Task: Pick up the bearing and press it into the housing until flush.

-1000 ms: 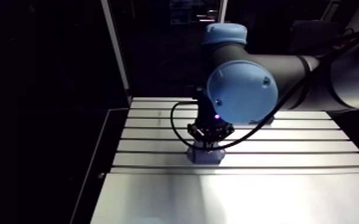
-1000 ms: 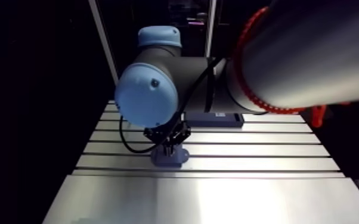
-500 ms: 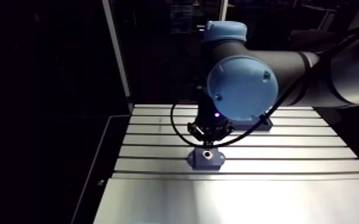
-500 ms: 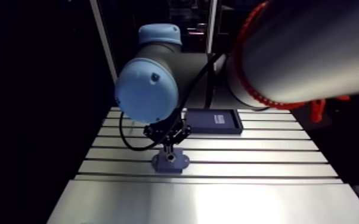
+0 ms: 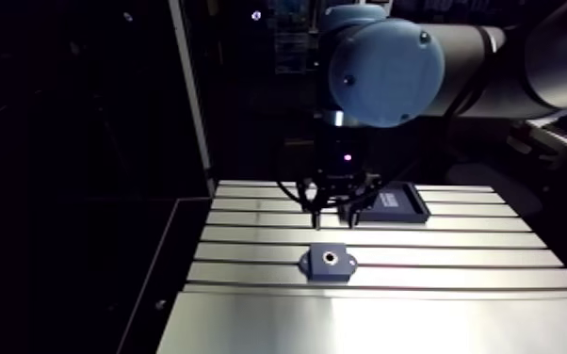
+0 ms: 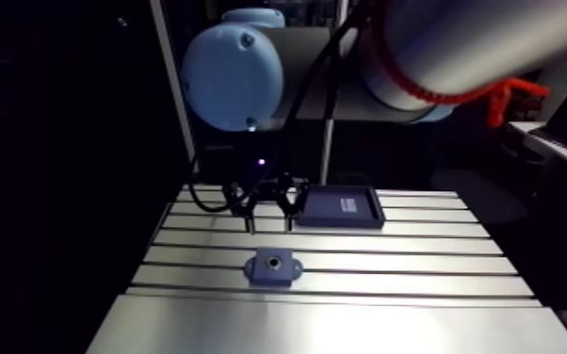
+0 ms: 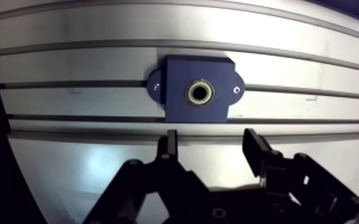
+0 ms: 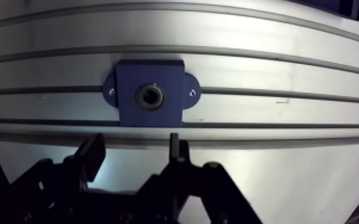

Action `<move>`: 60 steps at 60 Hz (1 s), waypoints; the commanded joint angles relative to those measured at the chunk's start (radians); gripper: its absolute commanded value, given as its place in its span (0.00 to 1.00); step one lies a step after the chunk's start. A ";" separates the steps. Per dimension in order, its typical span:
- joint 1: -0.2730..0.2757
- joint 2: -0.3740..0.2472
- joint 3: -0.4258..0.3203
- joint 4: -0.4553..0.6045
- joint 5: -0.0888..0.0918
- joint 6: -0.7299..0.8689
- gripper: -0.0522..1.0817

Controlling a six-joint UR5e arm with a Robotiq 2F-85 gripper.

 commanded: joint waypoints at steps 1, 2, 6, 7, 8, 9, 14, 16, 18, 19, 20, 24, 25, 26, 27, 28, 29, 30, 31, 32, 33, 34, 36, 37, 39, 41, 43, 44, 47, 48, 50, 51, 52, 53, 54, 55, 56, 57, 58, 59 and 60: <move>0.004 -0.032 -0.130 0.176 -0.003 -0.005 0.05; 0.004 -0.034 -0.146 0.193 -0.003 -0.005 0.05; 0.004 -0.038 -0.178 0.229 -0.002 -0.005 0.05; 0.004 -0.041 -0.192 0.245 -0.003 -0.005 0.05; 0.004 -0.041 -0.192 0.245 -0.003 -0.005 0.05; 0.003 -0.044 -0.205 0.261 -0.003 -0.005 0.05; -0.002 -0.046 -0.246 0.300 -0.002 -0.005 0.05; -0.006 -0.046 -0.258 0.310 -0.002 -0.006 0.05; -0.007 -0.046 -0.271 0.319 -0.003 -0.006 0.05; -0.010 -0.048 -0.287 0.331 -0.003 -0.007 0.05; -0.010 -0.048 -0.287 0.331 -0.003 -0.007 0.05; -0.024 -0.046 -0.316 0.350 -0.002 -0.008 0.05; -0.030 -0.046 -0.330 0.361 -0.002 -0.009 0.05; -0.030 -0.046 -0.330 0.361 -0.002 -0.009 0.05; -0.037 -0.046 -0.344 0.372 0.000 -0.010 0.05; -0.037 -0.046 -0.344 0.372 0.000 -0.010 0.05; -0.045 -0.045 -0.359 0.379 0.001 -0.017 0.05; -0.045 -0.045 -0.359 0.379 0.001 -0.017 0.05; -0.052 -0.045 -0.373 0.385 0.003 -0.030 0.05; -0.052 -0.045 -0.373 0.385 0.003 -0.030 0.05; -0.060 -0.045 -0.387 0.389 0.003 -0.048 0.05; -0.060 -0.045 -0.387 0.389 0.003 -0.048 0.05; -0.070 -0.045 -0.401 0.391 0.006 -0.062 0.05; -0.084 -0.044 -0.411 0.391 0.007 -0.071 0.05; -0.097 -0.042 -0.419 0.391 0.008 -0.076 0.05; -0.113 -0.041 -0.425 0.391 0.010 -0.077 0.05; -0.123 -0.039 -0.433 0.391 0.011 -0.078 0.05; -0.127 -0.038 -0.439 0.392 0.009 -0.078 0.05; -0.127 -0.037 -0.445 0.393 0.011 -0.078 0.05; -0.127 -0.037 -0.451 0.391 0.011 -0.078 0.05; -0.127 -0.037 -0.457 0.391 0.011 -0.078 0.05; -0.127 -0.037 -0.457 0.391 0.011 -0.078 0.05; -0.129 -0.036 -0.465 0.392 0.011 -0.078 0.05; -0.129 -0.036 -0.465 0.392 0.011 -0.078 0.05; -0.129 -0.036 -0.470 0.391 0.011 -0.078 0.05; -0.129 -0.036 -0.470 0.391 0.011 -0.078 0.05; -0.130 -0.036 -0.475 0.391 0.011 -0.078 0.05; -0.130 -0.036 -0.475 0.391 0.011 -0.078 0.05; -0.132 -0.036 -0.483 0.392 0.011 -0.078 0.05; -0.132 -0.036 -0.483 0.392 0.011 -0.078 0.05; -0.132 -0.036 -0.488 0.393 0.011 -0.078 0.05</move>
